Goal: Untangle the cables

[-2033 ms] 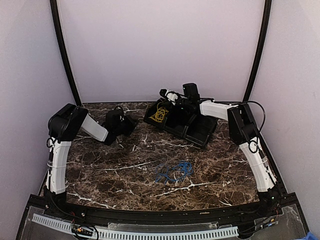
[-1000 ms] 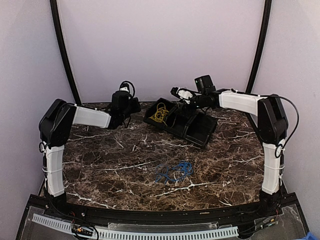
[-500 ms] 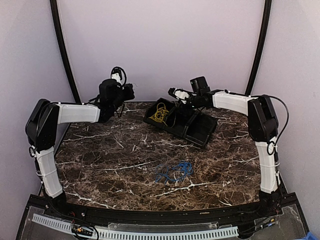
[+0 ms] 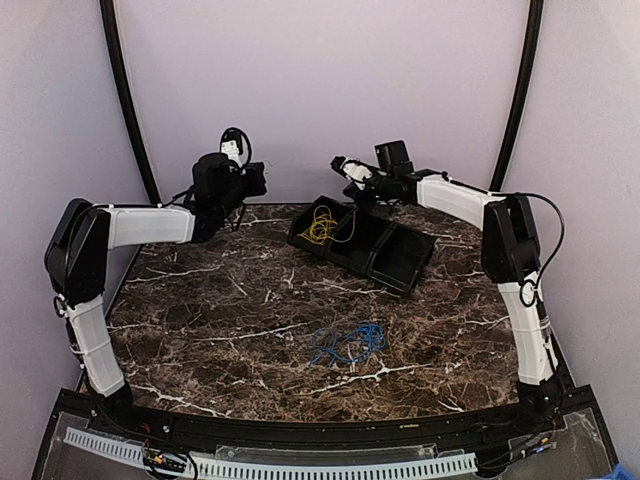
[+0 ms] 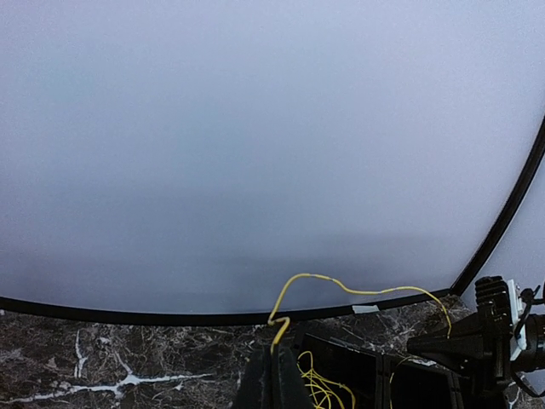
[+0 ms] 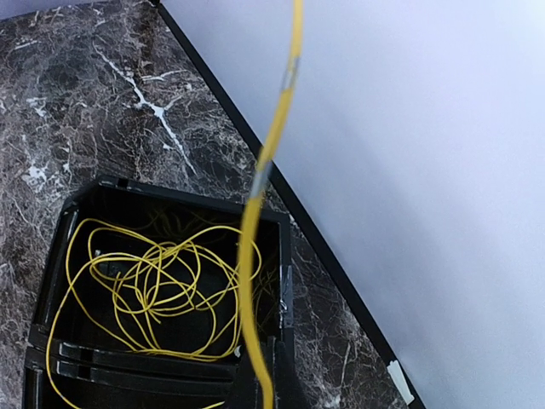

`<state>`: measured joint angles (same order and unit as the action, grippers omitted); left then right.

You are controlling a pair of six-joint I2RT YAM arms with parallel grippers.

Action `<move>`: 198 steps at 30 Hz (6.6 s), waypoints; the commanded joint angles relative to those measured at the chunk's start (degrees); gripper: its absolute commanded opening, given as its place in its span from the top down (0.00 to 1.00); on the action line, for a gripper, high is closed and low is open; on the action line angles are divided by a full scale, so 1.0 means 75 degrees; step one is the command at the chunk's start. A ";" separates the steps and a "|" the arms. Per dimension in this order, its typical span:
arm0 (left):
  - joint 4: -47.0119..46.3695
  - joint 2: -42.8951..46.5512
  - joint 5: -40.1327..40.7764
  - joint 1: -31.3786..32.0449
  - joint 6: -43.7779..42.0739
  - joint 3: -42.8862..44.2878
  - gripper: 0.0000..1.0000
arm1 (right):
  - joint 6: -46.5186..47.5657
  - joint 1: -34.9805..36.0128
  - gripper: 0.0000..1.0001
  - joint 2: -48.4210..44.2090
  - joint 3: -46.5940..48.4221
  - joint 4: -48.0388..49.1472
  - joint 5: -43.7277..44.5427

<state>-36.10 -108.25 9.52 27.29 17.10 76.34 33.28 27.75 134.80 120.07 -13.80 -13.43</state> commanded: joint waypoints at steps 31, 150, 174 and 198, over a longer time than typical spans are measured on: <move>-0.0685 0.0160 0.0170 0.0780 -0.1819 -0.0410 1.00 | 0.0372 0.0470 0.99 0.0996 -0.0198 0.2473 -0.0880; 0.1339 -0.4235 -0.1184 0.1014 0.0744 0.3477 1.00 | -0.1505 0.0146 0.47 -0.1782 -0.2113 -0.0156 0.0033; 0.0837 -0.1884 -0.0400 0.1014 0.0245 0.1160 0.69 | -0.1014 -0.0199 0.51 -0.2164 -0.3155 -0.0057 0.0022; 0.0224 0.2570 -0.0369 0.1037 0.0764 -0.3349 0.62 | 0.0389 0.0386 0.70 -0.0387 -0.1464 -0.1117 0.1675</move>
<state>-33.98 -94.11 6.52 34.68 22.96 52.53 36.45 30.46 129.16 105.34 -21.30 -4.95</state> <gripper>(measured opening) 0.386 0.388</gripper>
